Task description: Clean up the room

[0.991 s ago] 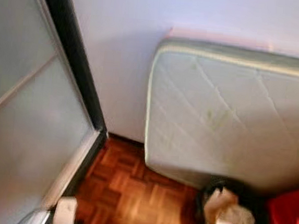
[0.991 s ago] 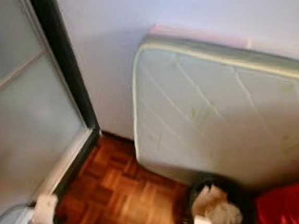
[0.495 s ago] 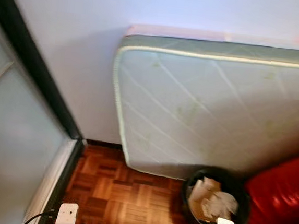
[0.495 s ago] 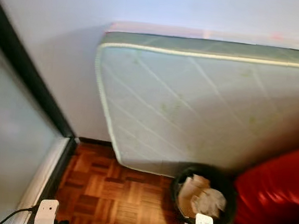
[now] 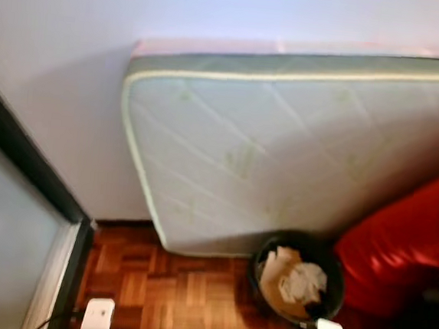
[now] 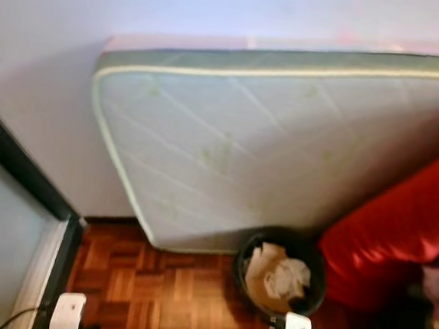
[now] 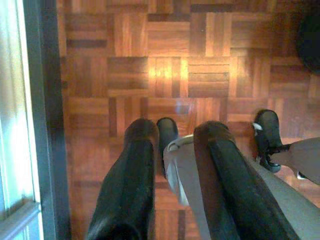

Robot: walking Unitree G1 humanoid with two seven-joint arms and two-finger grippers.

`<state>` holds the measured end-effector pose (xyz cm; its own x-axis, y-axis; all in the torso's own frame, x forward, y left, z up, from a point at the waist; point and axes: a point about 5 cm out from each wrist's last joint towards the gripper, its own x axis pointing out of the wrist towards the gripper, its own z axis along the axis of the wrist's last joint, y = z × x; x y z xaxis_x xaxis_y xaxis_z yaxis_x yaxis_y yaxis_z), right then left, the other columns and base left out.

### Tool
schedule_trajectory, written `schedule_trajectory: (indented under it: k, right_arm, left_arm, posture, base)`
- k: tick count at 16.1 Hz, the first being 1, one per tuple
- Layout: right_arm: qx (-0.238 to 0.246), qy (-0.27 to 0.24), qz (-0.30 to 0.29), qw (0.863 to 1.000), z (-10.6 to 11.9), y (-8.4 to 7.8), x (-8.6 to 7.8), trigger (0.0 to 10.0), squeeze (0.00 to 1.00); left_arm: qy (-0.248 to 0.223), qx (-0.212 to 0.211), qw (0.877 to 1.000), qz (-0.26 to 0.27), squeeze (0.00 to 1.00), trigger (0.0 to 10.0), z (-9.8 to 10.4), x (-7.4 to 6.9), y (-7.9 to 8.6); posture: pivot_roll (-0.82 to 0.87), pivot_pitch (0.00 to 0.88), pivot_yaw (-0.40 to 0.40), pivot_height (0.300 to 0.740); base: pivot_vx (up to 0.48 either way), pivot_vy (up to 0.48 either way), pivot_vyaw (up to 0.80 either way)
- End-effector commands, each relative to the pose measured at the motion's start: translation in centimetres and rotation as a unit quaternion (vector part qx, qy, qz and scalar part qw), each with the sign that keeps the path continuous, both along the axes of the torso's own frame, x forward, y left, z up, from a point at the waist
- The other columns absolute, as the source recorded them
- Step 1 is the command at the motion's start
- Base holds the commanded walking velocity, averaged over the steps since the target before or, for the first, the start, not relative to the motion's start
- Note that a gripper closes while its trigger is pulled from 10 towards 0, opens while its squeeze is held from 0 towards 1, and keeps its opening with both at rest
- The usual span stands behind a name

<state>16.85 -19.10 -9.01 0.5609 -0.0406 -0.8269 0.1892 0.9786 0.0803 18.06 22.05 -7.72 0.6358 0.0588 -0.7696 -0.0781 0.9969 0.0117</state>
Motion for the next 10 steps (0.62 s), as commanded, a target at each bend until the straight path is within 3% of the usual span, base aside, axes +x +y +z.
schedule_trajectory:
  k: [1, 4, 5, 7, 9, 10]
  right_arm:
    - [0.053, -0.006, -0.061, 0.997, 0.64, 1.08, 1.91, 10.0, 0.0]
    - [0.045, -0.015, -0.032, 0.998, 0.83, 1.24, 2.27, 10.0, 0.0]
    - [0.068, -0.018, -0.073, 0.995, 0.77, 1.52, 2.22, 10.0, 0.0]
    - [0.069, -0.023, -0.079, 0.994, 0.85, 1.65, 2.39, 10.0, 0.0]
    - [0.08, -0.03, -0.134, 0.987, 0.81, 1.61, 2.28, 10.0, 0.0]
    - [0.079, -0.027, -0.15, 0.985, 0.75, 1.53, 2.18, 10.0, 0.0]
  left_arm:
    - [0.108, -0.01, 0.993, 0.049, 0.0, 10.0, -2.9, -7.4, -0.17]
    - [0.11, -0.001, 0.993, 0.032, 0.0, 10.0, -2.83, -7.25, -0.03]
    - [0.109, 0.001, 0.994, 0.028, 0.0, 10.0, -2.78, -7.12, 0.05]
    - [0.105, 0.004, 0.994, 0.021, 0.0, 10.0, -2.68, -6.91, 0.14]
    - [0.103, 0.003, 0.994, 0.026, 0.0, 10.0, -2.68, -6.87, 0.12]
    - [0.104, -0.001, 0.994, 0.031, 0.0, 10.0, -2.71, -6.91, 0.06]
  posture:
    - [-0.01, 0.039, -0.018, 0.74]
    - [-0.02, 0.046, -0.006, 0.74]
    - [-0.02, 0.044, -0.003, 0.74]
    - [-0.02, 0.041, -0.01, 0.74]
    - [0.0, 0.027, -0.013, 0.74]
    - [0.01, 0.02, -0.013, 0.74]
  base:
    - [0.0, 0.0, -0.77]
    - [0.0, 0.0, -0.77]
    - [0.0, 0.0, -0.77]
    - [0.0, 0.0, -0.77]
    - [0.0, -0.465, -0.76]
    - [0.0, 0.0, -0.76]
